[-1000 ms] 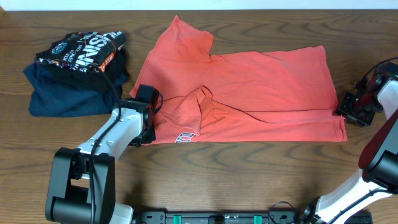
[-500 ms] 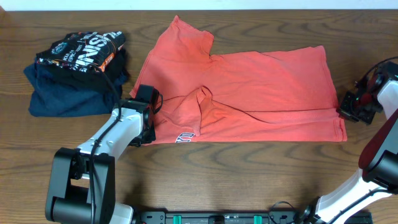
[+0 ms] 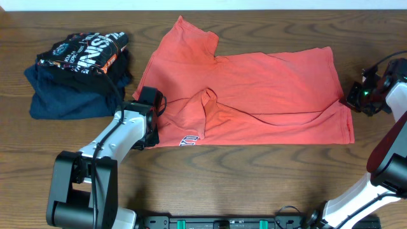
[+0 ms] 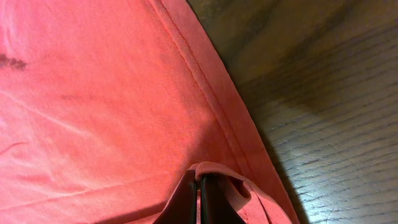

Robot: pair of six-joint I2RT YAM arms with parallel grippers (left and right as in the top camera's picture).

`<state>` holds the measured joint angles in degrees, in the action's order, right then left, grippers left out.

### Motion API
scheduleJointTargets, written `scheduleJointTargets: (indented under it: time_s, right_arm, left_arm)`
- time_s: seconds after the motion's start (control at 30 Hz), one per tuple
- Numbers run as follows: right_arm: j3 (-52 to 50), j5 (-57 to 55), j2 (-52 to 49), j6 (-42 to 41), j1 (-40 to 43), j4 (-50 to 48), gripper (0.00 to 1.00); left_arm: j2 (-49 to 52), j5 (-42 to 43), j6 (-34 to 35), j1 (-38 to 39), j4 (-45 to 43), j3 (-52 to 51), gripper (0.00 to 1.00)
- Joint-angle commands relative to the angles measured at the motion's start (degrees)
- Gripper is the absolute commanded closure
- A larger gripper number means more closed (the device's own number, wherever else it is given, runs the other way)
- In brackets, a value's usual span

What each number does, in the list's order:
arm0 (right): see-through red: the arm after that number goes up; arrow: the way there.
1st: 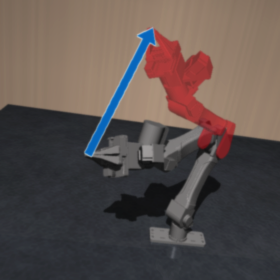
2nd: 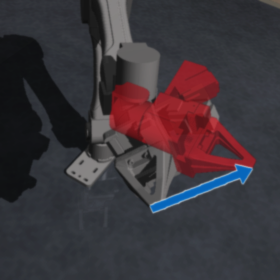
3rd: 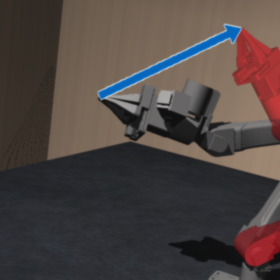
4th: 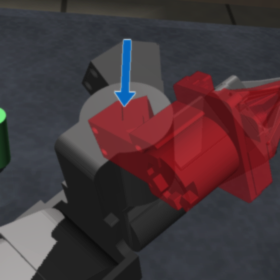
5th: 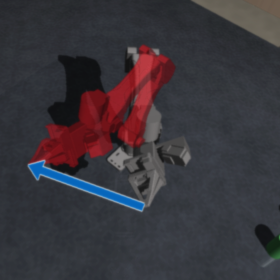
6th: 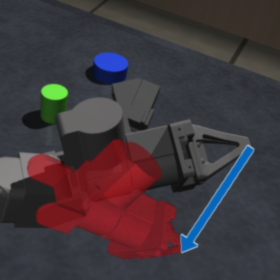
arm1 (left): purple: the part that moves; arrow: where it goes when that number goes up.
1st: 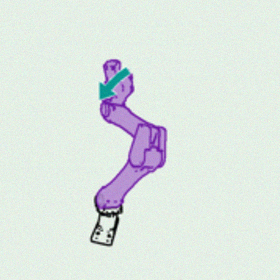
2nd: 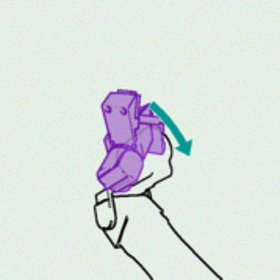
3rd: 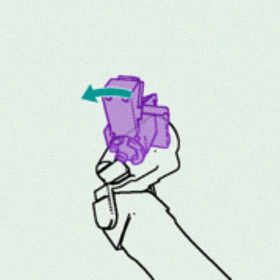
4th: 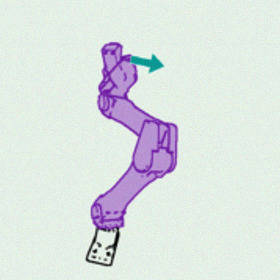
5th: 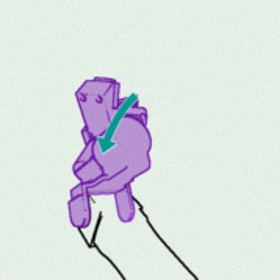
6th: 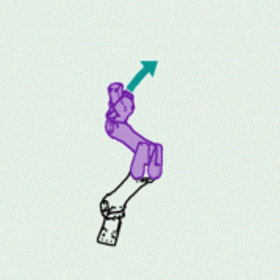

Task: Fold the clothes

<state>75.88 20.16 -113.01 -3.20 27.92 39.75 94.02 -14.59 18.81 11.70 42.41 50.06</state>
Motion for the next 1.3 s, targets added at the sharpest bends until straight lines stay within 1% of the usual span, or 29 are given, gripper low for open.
scheduleJointTargets:
  time_s: [0.0,0.17,0.33,0.67,0.9,1.1,1.27]
  right_arm:
    - [-0.28,-0.46,-0.59,0.0,-0.15,-0.17,0.98]
    - [-0.28,-7.87,-0.59,-5.2,-0.15,-1.29,0.99]
    - [-0.28,-12.26,-0.59,-11.63,-0.13,-1.7,0.99]
    - [-0.28,-12.24,-0.59,-12.11,-0.48,-3.02,0.99]
    - [-0.28,-12.24,-0.59,-16.09,-0.59,-4.68,0.99]
    - [-0.28,-12.24,-0.59,-16.46,-1.29,-5.09,0.99]
    - [-0.28,-12.26,-0.59,-16.02,-1.42,-5.05,0.99]
  left_arm:
    - [0.7,-1.14,-0.31,-0.13,0.42,0.13,0.6]
    - [0.7,-1.14,-0.31,-0.13,0.44,0.13,0.6]
    - [0.7,-1.14,-0.31,-0.13,0.85,0.13,0.6]
    - [0.7,-1.14,-0.28,-0.11,2.32,0.13,0.6]
    - [0.7,-1.11,0.85,-0.13,4.46,0.13,0.6]
    - [0.68,-1.14,1.86,-0.13,6.08,0.15,0.6]
    - [-3.82,-1.18,2.95,-0.13,7.45,1.31,0.6]
